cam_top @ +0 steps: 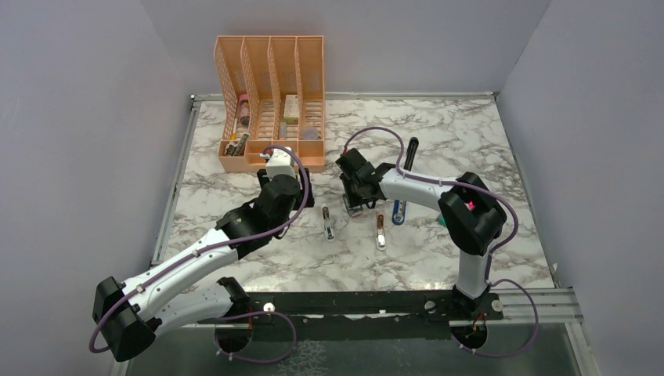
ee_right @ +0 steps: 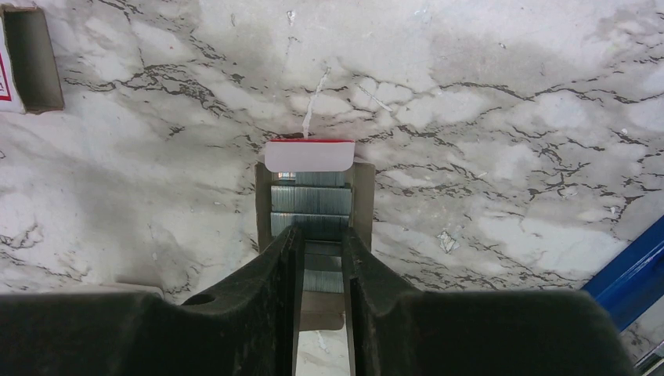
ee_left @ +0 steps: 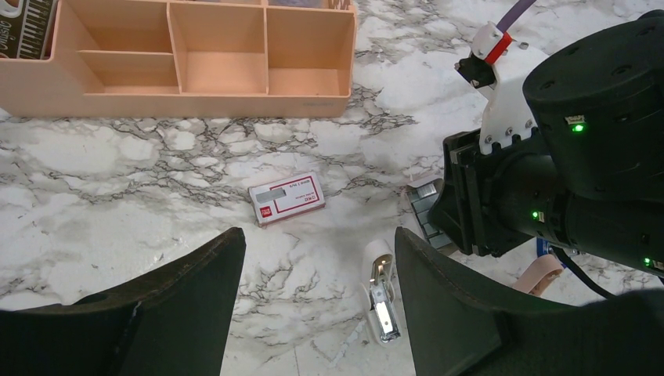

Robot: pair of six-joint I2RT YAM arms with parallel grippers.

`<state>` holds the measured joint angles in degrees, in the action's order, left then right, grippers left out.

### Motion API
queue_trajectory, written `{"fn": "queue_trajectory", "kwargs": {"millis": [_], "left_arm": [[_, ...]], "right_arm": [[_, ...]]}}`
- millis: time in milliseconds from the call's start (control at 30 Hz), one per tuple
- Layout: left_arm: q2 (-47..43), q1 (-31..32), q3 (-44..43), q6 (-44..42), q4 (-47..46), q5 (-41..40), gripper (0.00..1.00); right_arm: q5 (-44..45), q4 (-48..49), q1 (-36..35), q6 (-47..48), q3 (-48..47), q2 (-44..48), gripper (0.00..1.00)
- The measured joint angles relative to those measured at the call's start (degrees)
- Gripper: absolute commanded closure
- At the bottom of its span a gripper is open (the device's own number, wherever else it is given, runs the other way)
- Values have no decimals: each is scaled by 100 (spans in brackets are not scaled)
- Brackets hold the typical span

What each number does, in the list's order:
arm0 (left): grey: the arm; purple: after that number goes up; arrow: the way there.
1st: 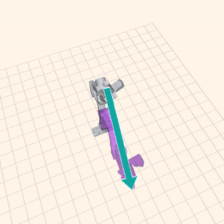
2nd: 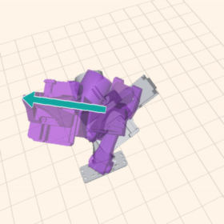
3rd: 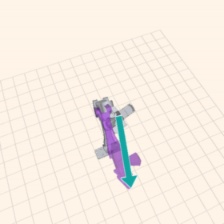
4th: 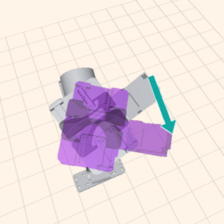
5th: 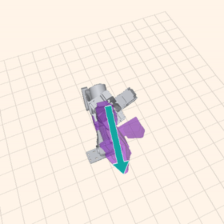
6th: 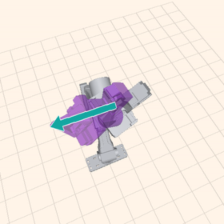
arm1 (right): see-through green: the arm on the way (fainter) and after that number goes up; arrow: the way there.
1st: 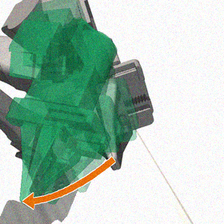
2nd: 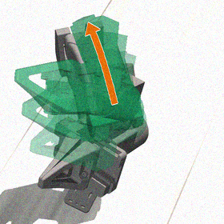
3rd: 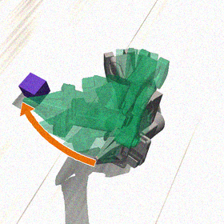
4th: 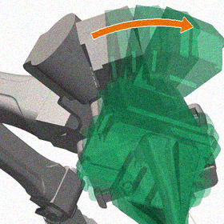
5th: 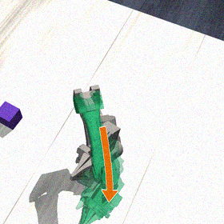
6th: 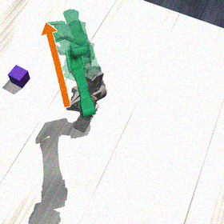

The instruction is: Load the staples into the stapler

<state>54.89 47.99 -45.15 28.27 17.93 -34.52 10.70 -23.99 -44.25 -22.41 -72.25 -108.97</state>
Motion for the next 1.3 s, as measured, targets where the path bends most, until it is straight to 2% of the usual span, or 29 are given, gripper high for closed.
{"fn": "queue_trajectory", "kwargs": {"millis": [367, 567, 733, 933, 1000, 1300], "left_arm": [[13, 0, 2, 0, 0, 0, 29], [15, 0, 2, 0, 0, 0, 29], [17, 0, 2, 0, 0, 0, 29], [17, 0, 2, 0, 0, 0, 29], [17, 0, 2, 0, -2, 0, 29], [17, 0, 2, 0, 0, 0, 29]], "right_arm": [[0, -24, 2, 2, 0, 293, 72], [-2, -98, 2, 28, 0, 358, 64], [-2, -164, 2, 44, 0, 343, 61], [-2, -184, 2, 42, 0, 247, 70], [-2, -181, 2, 42, 0, 229, 70], [7, -205, 2, -7, 0, 90, 61]]}}
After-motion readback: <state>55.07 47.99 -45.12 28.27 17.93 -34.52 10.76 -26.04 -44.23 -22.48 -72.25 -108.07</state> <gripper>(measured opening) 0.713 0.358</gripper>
